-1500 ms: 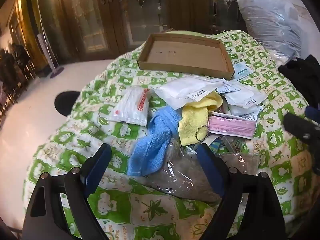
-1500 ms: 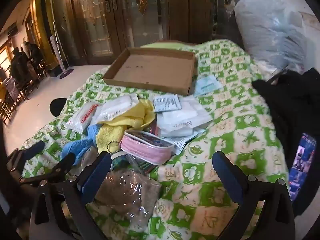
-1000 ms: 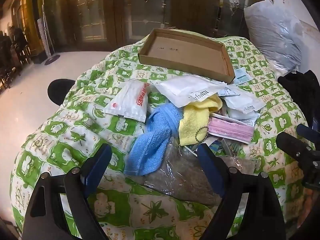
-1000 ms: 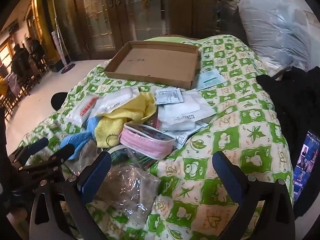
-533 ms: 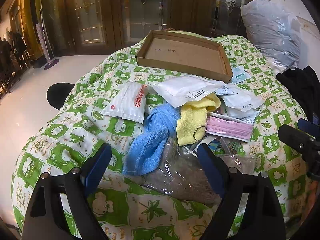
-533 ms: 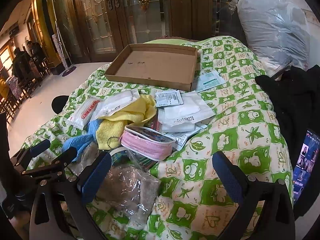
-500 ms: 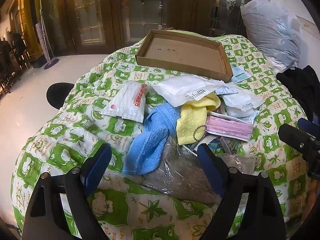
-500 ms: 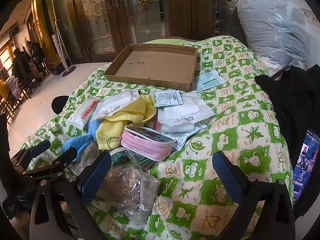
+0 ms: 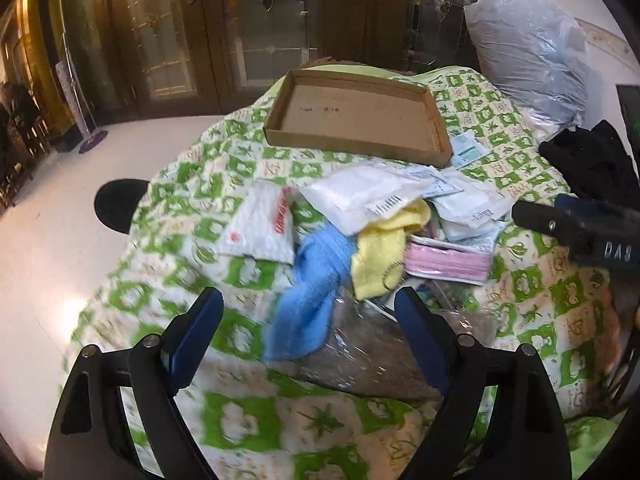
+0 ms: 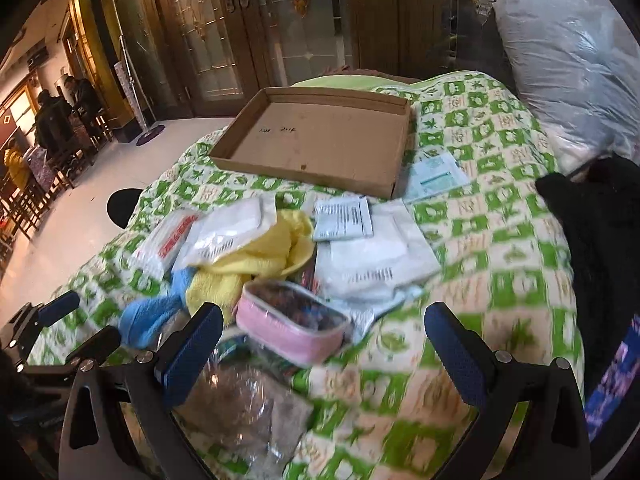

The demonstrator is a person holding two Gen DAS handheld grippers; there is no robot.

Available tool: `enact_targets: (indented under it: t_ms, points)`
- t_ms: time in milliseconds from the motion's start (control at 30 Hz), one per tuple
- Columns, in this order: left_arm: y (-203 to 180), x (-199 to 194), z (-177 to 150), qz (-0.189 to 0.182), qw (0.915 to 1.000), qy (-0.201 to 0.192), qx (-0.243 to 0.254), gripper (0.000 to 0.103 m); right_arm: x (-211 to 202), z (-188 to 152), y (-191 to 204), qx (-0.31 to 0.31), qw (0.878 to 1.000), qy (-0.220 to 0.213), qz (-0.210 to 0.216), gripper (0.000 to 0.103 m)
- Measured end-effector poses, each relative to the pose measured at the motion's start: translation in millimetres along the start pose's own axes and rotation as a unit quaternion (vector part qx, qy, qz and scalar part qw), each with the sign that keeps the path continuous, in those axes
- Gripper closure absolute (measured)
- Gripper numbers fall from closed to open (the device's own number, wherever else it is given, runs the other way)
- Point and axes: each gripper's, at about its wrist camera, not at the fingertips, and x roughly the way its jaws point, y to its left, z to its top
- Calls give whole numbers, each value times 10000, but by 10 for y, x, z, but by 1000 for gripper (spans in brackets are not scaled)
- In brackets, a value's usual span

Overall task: Organize soft objects
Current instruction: 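Reach both tools toward the pile of packaged items on the bed, then grasp the white red-printed pack with left tool while right tool grasps the small sachet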

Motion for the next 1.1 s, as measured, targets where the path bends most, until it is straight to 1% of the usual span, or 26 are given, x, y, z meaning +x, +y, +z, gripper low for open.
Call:
enact_targets:
  t_ms: [133, 200, 333, 433, 500, 567, 733, 867, 967, 1000, 1067, 1100]
  points:
    - [105, 134, 126, 5, 9999, 98, -81, 15, 116, 179, -17, -133, 9998, 125, 83, 0]
    - [162, 242, 170, 44, 9998, 142, -96, 15, 150, 205, -41, -192, 9998, 37, 39, 0]
    - [235, 496, 282, 73, 9993, 376, -36, 15, 264, 21, -58, -285, 9994, -118, -134, 0]
    - [282, 674, 411, 108, 9985, 537, 94, 15, 423, -88, -84, -217, 9998, 39, -11, 0]
    - [316, 769, 507, 165, 9980, 571, 194, 15, 513, -68, -120, -101, 9998, 140, 79, 0]
    - [359, 864, 595, 141, 9979, 592, 222, 15, 554, -33, -161, -14, 9999, 123, 83, 0]
    - [431, 1061, 686, -132, 9987, 487, 37, 15, 656, 74, -286, 192, 9997, 153, 62, 0]
    - [449, 1113, 639, -176, 9997, 166, -99, 15, 740, 214, -351, 235, 9995, 205, -98, 1]
    - [421, 1153, 609, -74, 9999, 123, -8, 15, 894, 350, -378, 269, 9988, 399, -126, 6]
    - [417, 1163, 608, -82, 9999, 130, 6, 15, 967, 392, -387, 296, 9983, 488, -115, 10]
    - [433, 1196, 615, -123, 9998, 165, -19, 15, 1092, 475, -392, 303, 9976, 620, -99, 12]
    - [444, 1211, 618, -138, 9997, 180, -49, 15, 1155, 515, -390, 301, 9972, 680, -95, 15]
